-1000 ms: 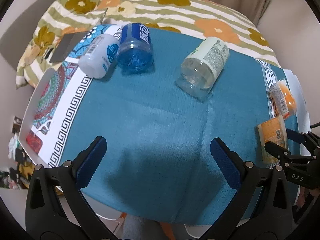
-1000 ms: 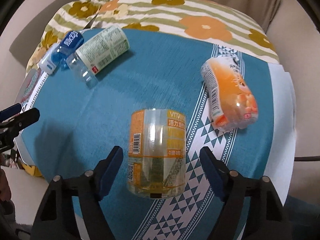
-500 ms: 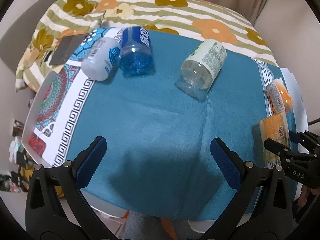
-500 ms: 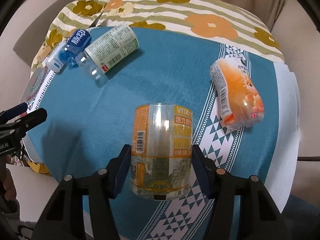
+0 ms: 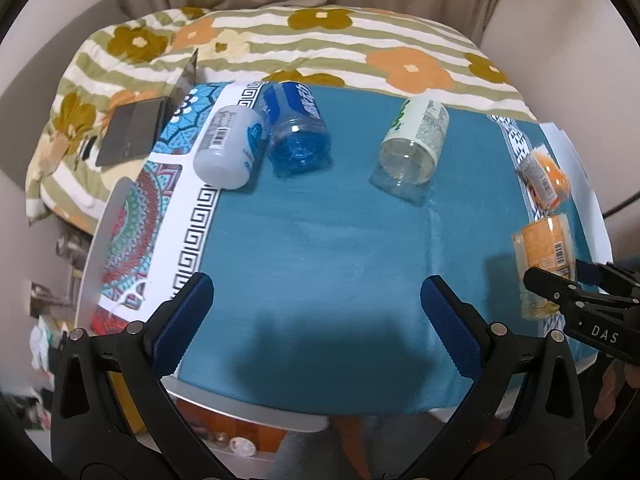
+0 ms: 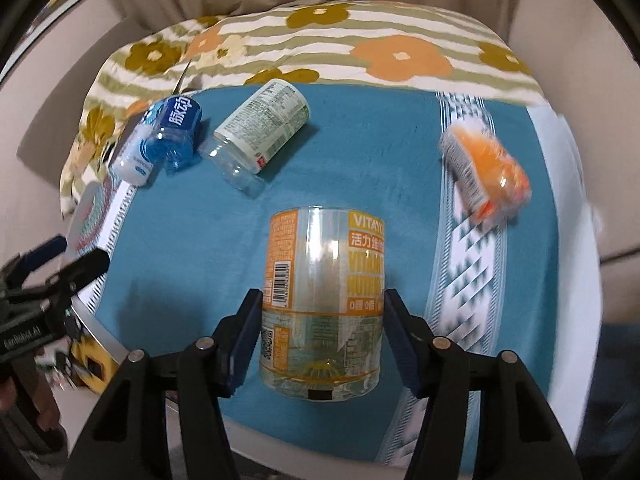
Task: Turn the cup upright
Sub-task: 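Close the right gripper around the side of the lying cup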
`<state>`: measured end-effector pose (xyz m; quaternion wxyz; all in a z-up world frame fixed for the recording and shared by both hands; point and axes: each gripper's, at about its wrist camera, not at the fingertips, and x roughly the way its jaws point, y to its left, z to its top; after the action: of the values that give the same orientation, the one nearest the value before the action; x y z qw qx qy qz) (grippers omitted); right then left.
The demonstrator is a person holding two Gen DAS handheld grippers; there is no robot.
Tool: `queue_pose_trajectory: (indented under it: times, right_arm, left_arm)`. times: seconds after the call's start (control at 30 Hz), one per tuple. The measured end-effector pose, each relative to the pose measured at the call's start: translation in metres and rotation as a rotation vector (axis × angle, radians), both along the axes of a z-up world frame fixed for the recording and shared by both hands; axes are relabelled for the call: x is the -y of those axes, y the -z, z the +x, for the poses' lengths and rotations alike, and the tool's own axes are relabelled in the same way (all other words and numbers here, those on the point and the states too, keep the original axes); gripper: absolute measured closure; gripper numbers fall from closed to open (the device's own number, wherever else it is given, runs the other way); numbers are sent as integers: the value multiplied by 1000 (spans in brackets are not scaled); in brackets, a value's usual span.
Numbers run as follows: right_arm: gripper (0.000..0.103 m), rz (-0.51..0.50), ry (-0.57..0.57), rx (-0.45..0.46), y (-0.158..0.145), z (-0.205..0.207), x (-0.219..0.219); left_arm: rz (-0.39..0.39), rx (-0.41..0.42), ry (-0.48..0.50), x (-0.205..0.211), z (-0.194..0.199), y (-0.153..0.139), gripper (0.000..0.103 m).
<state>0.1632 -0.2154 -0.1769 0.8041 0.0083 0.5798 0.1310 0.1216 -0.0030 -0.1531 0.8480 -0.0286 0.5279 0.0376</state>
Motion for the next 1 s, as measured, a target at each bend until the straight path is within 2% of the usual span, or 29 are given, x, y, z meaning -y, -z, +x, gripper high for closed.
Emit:
queue_pose_trajectory:
  times: [0.1,0.37,0.6,0.9,1.0]
  right_arm:
    - [48,43,65,-29,6,-8,-16]
    - [48,53,165,-34,25,-19,-51]
    - [48,33,177,-34,41,-18,-68]
    - [47,-13,176,-23,45,-16,-72]
    - [41,-14,180,-22,46,-16,-73]
  left_arm:
    - [-1,-5,31,-11,-3,3,0]
    - [5,-18,132,-39,-5,23,0]
    - [-16,-42,162,-50,-2,41,0]
    - [-29,-51,173,-54,-2,48,0]
    - [-30,-53,167,-57,-1,49,0]
